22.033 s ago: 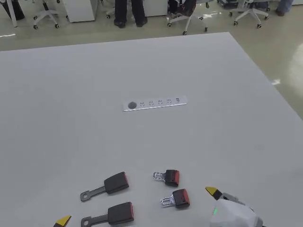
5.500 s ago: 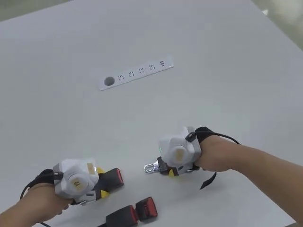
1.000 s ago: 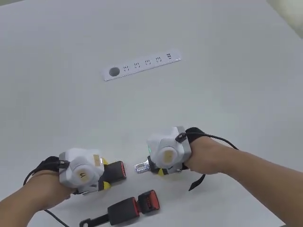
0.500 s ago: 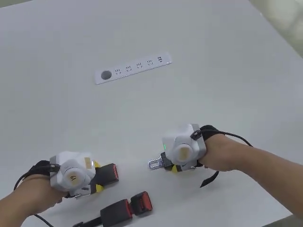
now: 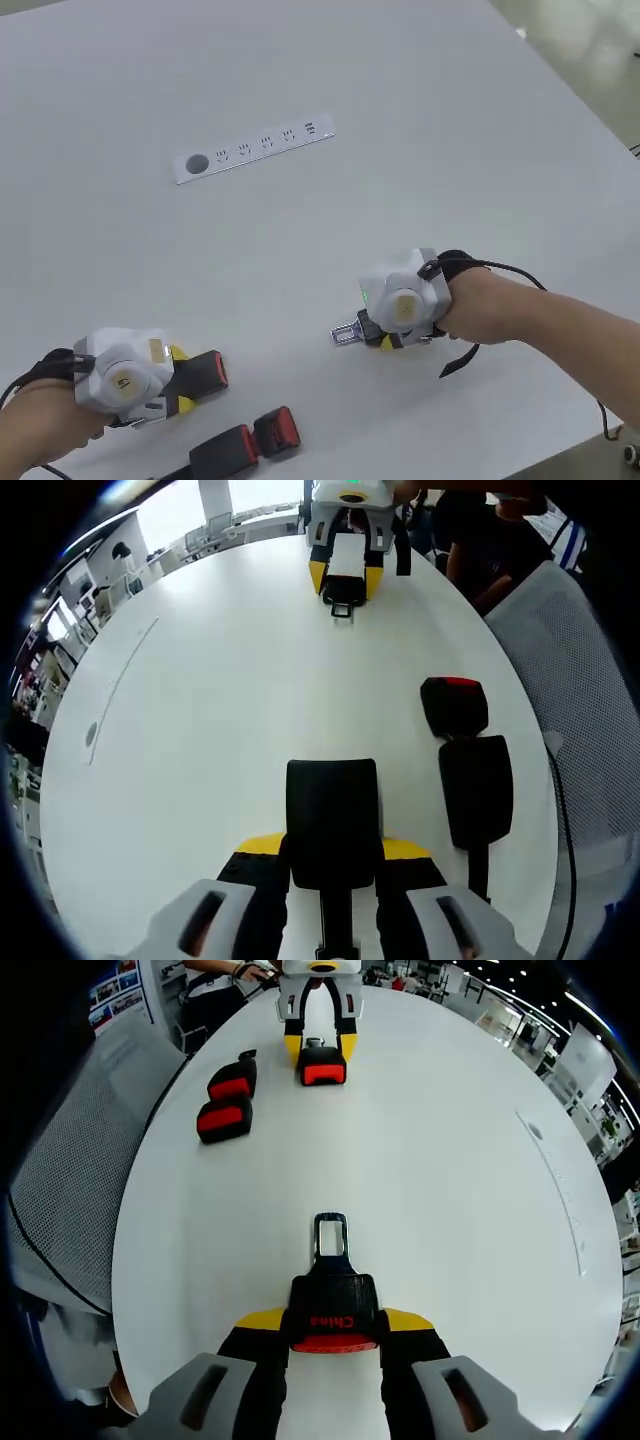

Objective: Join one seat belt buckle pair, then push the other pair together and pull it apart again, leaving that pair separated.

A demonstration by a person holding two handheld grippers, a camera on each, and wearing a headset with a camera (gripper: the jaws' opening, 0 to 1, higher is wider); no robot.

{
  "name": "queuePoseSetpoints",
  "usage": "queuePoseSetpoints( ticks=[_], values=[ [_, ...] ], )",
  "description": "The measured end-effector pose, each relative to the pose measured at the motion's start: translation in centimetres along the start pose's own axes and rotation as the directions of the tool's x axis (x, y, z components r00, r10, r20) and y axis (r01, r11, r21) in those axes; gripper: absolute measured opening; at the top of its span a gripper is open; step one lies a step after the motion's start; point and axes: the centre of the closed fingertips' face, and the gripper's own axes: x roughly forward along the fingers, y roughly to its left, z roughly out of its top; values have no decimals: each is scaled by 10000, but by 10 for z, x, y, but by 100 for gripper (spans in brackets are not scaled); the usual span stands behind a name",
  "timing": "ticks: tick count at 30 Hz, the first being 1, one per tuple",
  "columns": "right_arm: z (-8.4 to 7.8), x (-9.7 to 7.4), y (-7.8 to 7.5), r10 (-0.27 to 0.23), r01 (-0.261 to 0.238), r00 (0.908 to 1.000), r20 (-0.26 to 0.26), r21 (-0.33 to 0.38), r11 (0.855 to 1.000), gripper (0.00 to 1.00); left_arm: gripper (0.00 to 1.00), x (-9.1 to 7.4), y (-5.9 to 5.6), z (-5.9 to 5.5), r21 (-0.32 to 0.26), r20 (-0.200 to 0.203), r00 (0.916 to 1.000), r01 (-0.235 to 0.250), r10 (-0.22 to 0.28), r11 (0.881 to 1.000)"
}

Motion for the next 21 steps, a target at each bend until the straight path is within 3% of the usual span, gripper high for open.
queuePoseSetpoints(
  ticks=[12, 18, 21],
  values=[
    [1, -1, 1, 58, -58, 10000, -39, -139, 9999, 33, 36, -1, 1, -1, -177, 91, 9999, -88, 90, 9998],
    [2, -3, 2, -134, 130, 9997, -190, -208, 9997, 33, 41, -5, 0, -8, -451, 86, 9998, -176, 181, 9988],
    [7, -9, 2, -353, 354, 9994, 66, -74, 9993, 32, 42, -13, 1, -7, -729, 314, 9988, -351, 374, 9967]
  ],
)
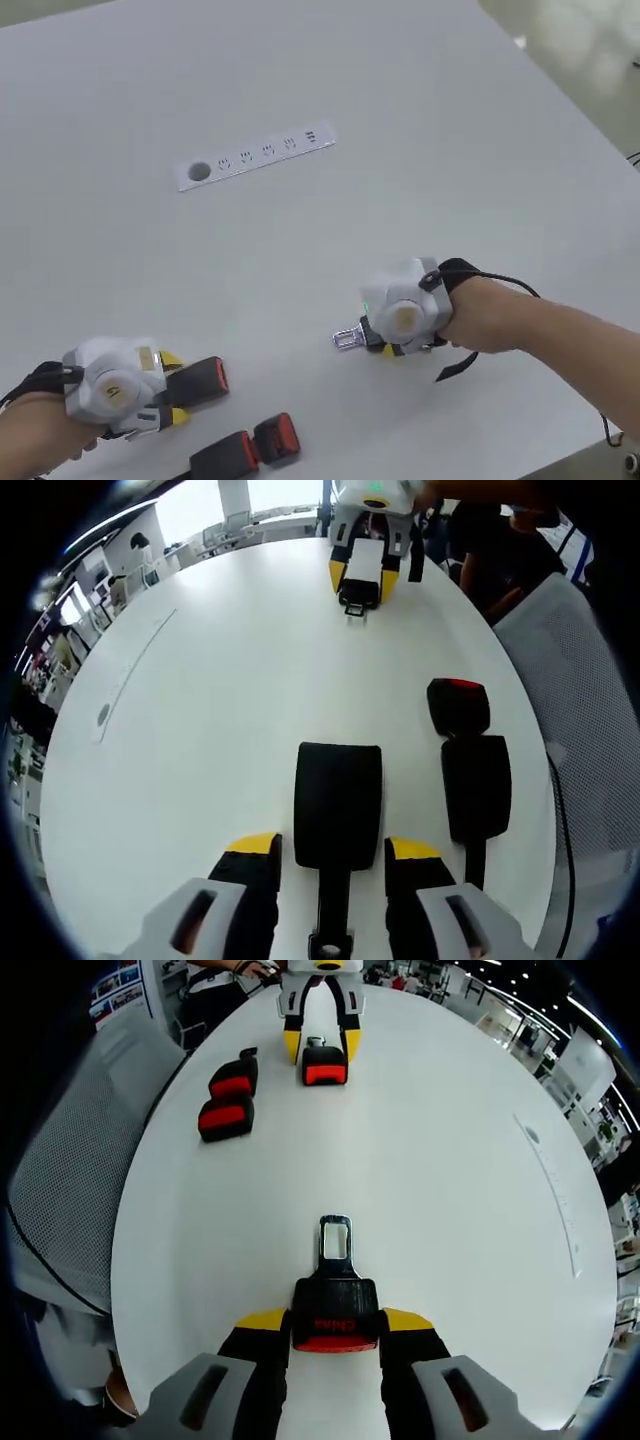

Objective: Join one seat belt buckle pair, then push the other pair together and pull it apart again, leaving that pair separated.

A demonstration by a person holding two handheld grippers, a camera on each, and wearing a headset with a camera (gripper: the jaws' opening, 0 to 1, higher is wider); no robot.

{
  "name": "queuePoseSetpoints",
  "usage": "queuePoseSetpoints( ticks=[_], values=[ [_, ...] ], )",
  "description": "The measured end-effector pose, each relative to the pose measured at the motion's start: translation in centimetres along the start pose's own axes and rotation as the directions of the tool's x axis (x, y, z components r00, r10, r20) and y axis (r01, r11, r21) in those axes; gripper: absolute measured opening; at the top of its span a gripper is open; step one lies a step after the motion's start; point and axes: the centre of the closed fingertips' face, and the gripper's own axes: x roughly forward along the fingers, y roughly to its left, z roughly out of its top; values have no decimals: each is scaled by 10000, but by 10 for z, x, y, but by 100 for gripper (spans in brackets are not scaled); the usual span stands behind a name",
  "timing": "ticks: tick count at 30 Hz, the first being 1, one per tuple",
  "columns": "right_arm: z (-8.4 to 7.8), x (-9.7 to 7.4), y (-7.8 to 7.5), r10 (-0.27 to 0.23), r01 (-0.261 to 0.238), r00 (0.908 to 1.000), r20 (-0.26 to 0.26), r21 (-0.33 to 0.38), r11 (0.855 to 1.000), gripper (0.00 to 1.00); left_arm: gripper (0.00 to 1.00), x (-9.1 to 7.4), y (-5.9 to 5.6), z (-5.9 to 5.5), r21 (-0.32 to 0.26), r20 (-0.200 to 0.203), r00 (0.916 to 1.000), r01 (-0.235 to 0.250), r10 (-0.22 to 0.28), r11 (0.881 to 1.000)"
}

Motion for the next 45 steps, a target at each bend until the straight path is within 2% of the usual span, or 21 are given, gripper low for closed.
queuePoseSetpoints(
  ticks=[4, 5, 7, 12, 15, 17, 21, 25, 27, 29, 31, 36, 37, 40, 42, 45],
  values=[
    [5, -9, -3, -414, 401, 9984, 373, 331, 9986, 35, 44, -20, 0, 10, -443, 704, 9966, -394, 424, 9982],
    [9, -15, -3, -635, 604, 9962, 598, 528, 9968, 36, 45, -26, -1, 14, -584, 960, 9936, -535, 589, 9969],
    [13, -21, -4, -946, 866, 9914, 900, 890, 9923, 39, 47, -33, -2, 16, -799, 1210, 9892, -732, 826, 9941],
    [17, -38, 7, -1389, 1181, 9809, 1362, 1508, 9815, 43, 50, -54, -12, 15, -1760, 1876, 9702, -1204, 1533, 9770],
    [19, -44, 17, -1530, 1263, 9767, 1505, 1733, 9767, 45, 52, -63, -21, 9, -2046, 1927, 9645, -1403, 1804, 9687],
    [17, -47, 24, -1689, 1392, 9734, 1549, 1859, 9727, 47, 53, -68, -27, 5, -2431, 2031, 9582, -1499, 2014, 9584],
    [17, -56, 38, -2024, 1580, 9640, 1724, 2406, 9577, 52, 58, -77, -40, -6, -2952, 2096, 9480, -1721, 2395, 9398],
    [15, -63, 50, -2272, 1691, 9566, 1826, 2876, 9427, 58, 65, -83, -53, -14, -3292, 2026, 9432, -1876, 2633, 9254],
    [14, -65, 56, -2396, 1786, 9537, 1816, 2988, 9375, 62, 68, -87, -58, -23, -3542, 2040, 9384, -1948, 2789, 9146],
    [10, -66, 60, -2537, 1821, 9499, 1827, 3362, 9240, 65, 71, -90, -63, -28, -3733, 2051, 9337, -2026, 2935, 9053],
    [11, -68, 66, -2676, 1876, 9447, 1896, 3567, 9152, 70, 75, -92, -70, -30, -3850, 2015, 9311, -2103, 3042, 8986],
    [9, -69, 77, -2806, 1847, 9388, 1999, 3955, 8997, 78, 83, -93, -90, -37, -4259, 1912, 9284, -2139, 3185, 8791],
    [8, -69, 77, -2870, 1866, 9367, 2007, 4074, 8940, 79, 85, -94, -93, -40, -4392, 1877, 9264, -2180, 3264, 8715],
    [12, -72, 80, -3077, 1811, 9249, 2233, 4530, 8729, 89, 91, -97, -99, -45, -4621, 1847, 9226, -2226, 3387, 8585],
    [13, -75, 83, -3127, 1840, 9228, 2252, 4555, 8710, 91, 94, -98, -104, -51, -4744, 1834, 9205, -2245, 3450, 8512],
    [15, -79, 85, -3242, 1882, 9177, 2295, 4677, 8636, 95, 98, -101, -107, -51, -4895, 1839, 9160, -2293, 3566, 8413]
  ],
)
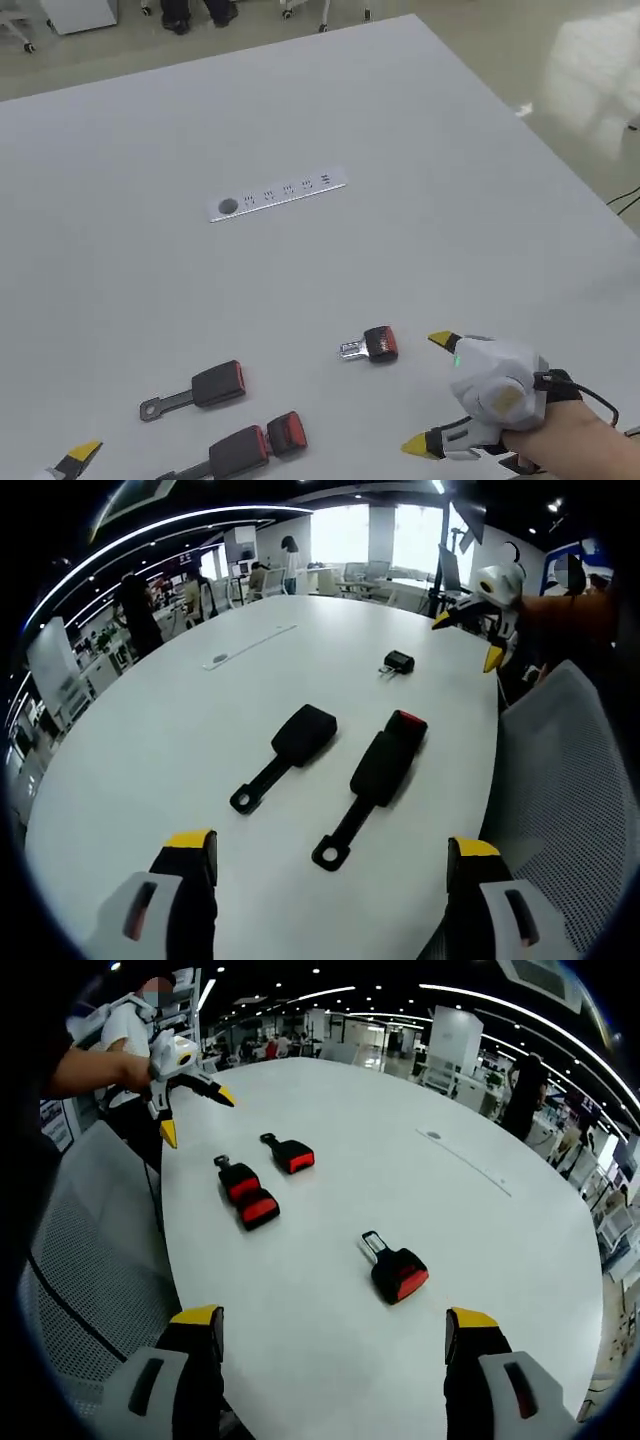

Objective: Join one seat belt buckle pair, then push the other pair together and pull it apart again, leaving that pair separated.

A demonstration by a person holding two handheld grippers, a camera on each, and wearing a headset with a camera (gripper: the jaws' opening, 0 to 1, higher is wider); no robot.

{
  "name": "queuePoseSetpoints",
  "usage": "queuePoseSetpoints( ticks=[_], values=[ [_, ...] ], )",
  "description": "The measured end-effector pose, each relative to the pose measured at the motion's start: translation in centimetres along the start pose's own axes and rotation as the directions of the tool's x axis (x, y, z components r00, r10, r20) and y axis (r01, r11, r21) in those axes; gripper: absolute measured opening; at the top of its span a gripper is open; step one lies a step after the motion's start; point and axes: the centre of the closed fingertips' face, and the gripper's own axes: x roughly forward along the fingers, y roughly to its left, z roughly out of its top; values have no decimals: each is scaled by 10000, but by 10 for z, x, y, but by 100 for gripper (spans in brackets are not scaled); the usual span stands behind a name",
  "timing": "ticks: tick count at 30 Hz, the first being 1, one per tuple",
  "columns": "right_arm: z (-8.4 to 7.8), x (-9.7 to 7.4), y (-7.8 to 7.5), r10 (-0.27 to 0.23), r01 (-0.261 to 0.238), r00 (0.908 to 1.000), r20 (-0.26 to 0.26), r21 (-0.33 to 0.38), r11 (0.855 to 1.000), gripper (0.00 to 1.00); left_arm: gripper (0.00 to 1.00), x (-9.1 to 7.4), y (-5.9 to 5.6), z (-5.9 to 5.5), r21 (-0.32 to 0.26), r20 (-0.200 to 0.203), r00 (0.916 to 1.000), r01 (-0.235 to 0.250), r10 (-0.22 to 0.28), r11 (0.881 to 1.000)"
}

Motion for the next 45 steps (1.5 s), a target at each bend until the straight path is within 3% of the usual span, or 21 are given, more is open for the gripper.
queuePoseSetpoints(
  ticks=[2, 8, 13, 29, 45],
  values=[
    [4, -3, 1, -120, 119, 9998, 172, 49, 9999, 99, 99, -4, 0, -2, -112, 56, 9999, -116, 117, 9999],
    [2, -1, 0, -240, 234, 9990, 367, 156, 9996, 99, 100, -12, 1, -4, -313, 247, 9989, -403, 411, 9987],
    [1, -4, 4, -190, 185, 9992, 365, 142, 9997, 99, 100, -15, -4, -2, -570, 375, 9978, -517, 539, 9970],
    [-1, -9, 7, -283, 275, 9990, 339, 225, 9994, 99, 100, -14, -8, 0, -646, 461, 9974, -530, 560, 9965],
    [-2, -2, 6, -275, 267, 9990, 345, 223, 9994, 99, 100, -15, -18, 3, -646, 389, 9982, -426, 452, 9970]
  ],
)
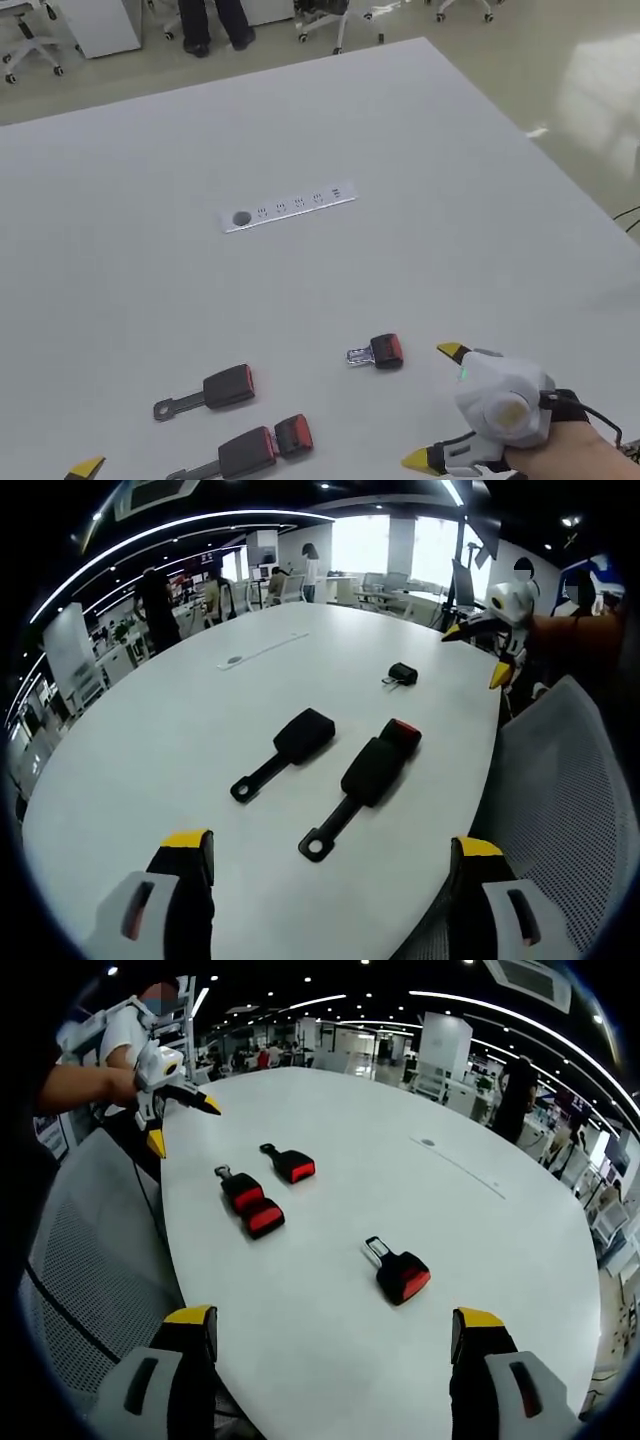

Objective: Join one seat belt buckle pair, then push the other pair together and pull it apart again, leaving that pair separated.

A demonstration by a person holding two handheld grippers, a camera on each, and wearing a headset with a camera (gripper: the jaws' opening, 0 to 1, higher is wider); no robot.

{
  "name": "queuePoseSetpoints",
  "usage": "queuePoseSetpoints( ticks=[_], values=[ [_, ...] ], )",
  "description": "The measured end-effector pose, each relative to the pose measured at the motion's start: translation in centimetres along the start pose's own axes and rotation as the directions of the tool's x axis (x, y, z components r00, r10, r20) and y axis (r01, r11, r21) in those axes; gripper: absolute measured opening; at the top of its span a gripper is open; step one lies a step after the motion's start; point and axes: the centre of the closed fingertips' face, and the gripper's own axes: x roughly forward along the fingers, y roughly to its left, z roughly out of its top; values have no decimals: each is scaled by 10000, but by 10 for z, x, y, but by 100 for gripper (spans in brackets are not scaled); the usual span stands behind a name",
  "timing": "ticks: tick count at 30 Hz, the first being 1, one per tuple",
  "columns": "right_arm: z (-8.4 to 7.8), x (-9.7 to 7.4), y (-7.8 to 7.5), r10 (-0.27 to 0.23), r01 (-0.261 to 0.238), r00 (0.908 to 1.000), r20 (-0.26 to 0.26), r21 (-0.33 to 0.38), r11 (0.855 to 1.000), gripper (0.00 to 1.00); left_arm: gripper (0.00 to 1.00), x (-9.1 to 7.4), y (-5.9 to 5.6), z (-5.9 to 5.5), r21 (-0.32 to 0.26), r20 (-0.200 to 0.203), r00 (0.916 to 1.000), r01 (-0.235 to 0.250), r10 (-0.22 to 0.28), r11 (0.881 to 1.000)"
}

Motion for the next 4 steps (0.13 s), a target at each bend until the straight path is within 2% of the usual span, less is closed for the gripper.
queuePoseSetpoints(
  ticks=[4],
  values=[
    [0, 0, 0, -10, 10, 10000, -6, -16, 10000, 99, 100, 1, -1, -2, -20, -10, 10000, 8, -8, 10000]
  ],
)
